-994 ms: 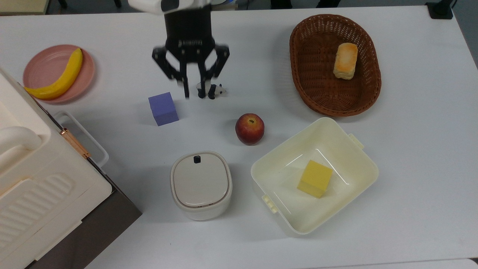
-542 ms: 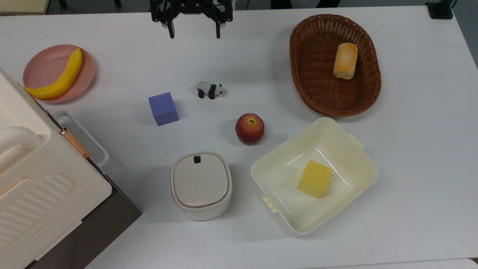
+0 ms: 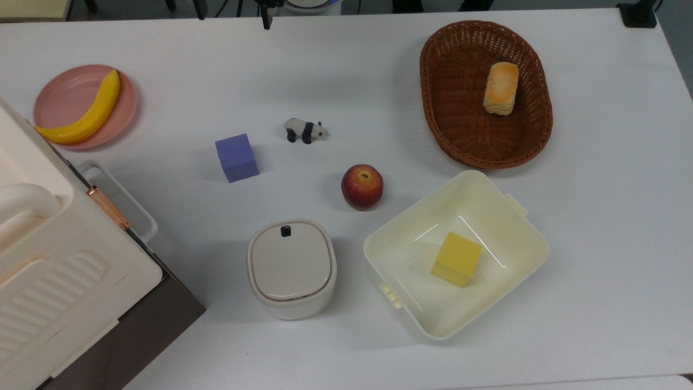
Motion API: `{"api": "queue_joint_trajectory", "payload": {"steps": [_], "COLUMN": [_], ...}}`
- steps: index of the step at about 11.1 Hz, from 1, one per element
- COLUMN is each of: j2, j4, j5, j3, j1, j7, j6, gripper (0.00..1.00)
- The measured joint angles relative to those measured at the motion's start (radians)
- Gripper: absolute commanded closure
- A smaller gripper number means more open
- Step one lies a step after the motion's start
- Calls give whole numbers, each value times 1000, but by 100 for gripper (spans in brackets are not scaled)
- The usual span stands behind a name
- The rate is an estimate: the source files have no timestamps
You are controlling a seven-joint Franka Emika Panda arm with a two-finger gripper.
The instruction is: Close the trash can
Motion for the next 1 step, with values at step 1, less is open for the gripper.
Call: {"api": "queue_joint_trajectory", "payload": {"steps": [1], "j2": [0], "j4": [3], "j5": [0], "j3": [1], "j1": [0], "j7": [0], "j6": [0], "gripper": [0]}}
